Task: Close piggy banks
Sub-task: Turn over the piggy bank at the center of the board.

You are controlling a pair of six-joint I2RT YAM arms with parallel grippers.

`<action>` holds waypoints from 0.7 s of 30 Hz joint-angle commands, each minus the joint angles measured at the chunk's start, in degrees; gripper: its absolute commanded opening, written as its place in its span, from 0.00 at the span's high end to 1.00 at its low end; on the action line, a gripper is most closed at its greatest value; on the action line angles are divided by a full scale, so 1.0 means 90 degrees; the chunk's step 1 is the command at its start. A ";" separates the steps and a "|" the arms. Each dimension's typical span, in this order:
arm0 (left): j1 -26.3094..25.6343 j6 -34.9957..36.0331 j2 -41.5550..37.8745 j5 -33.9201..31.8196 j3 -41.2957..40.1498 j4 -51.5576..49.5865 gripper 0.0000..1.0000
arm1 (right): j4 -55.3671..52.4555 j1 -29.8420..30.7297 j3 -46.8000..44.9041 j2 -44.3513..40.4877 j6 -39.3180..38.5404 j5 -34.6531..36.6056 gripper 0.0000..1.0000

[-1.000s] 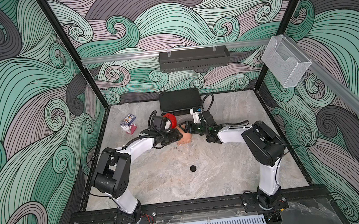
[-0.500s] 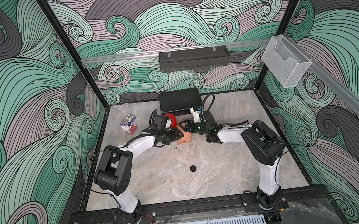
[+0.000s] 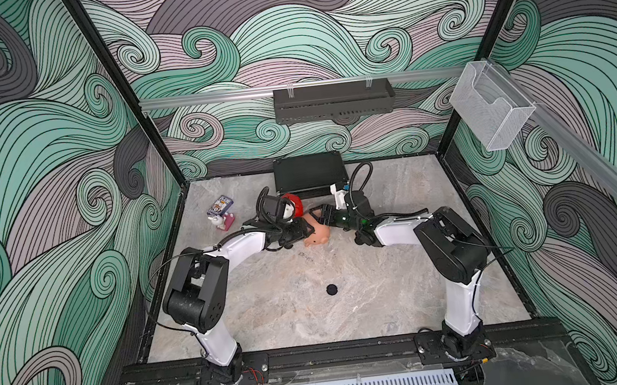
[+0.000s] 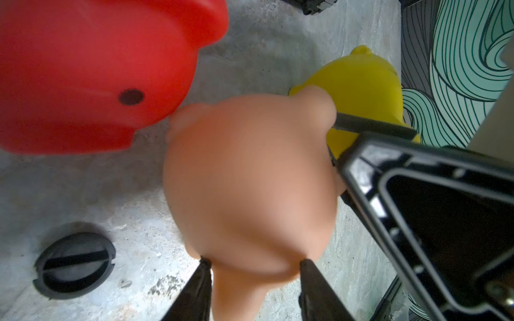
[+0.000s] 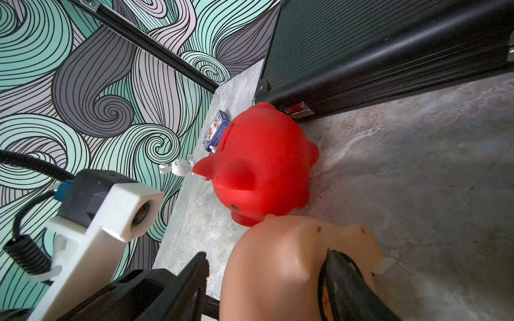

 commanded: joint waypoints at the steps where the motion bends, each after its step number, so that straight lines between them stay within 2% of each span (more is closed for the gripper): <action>1: -0.0023 0.0069 0.0384 -0.0178 0.0050 -0.0215 0.53 | 0.0267 0.0239 -0.0103 -0.0232 0.0395 -0.0487 0.33; 10: 0.0025 0.0081 0.0505 -0.0139 0.0069 -0.0216 0.56 | 0.0197 0.0315 -0.0150 -0.0523 0.0568 -0.0493 0.33; 13: 0.0039 0.0070 0.0539 -0.0105 0.0050 -0.0206 0.64 | 0.0190 0.0379 -0.0203 -0.0639 0.0537 -0.0482 0.33; 21: 0.0053 0.0059 0.0567 -0.0061 0.0038 -0.0188 0.64 | -0.0014 0.0413 -0.0211 -0.0787 0.0414 -0.0373 0.34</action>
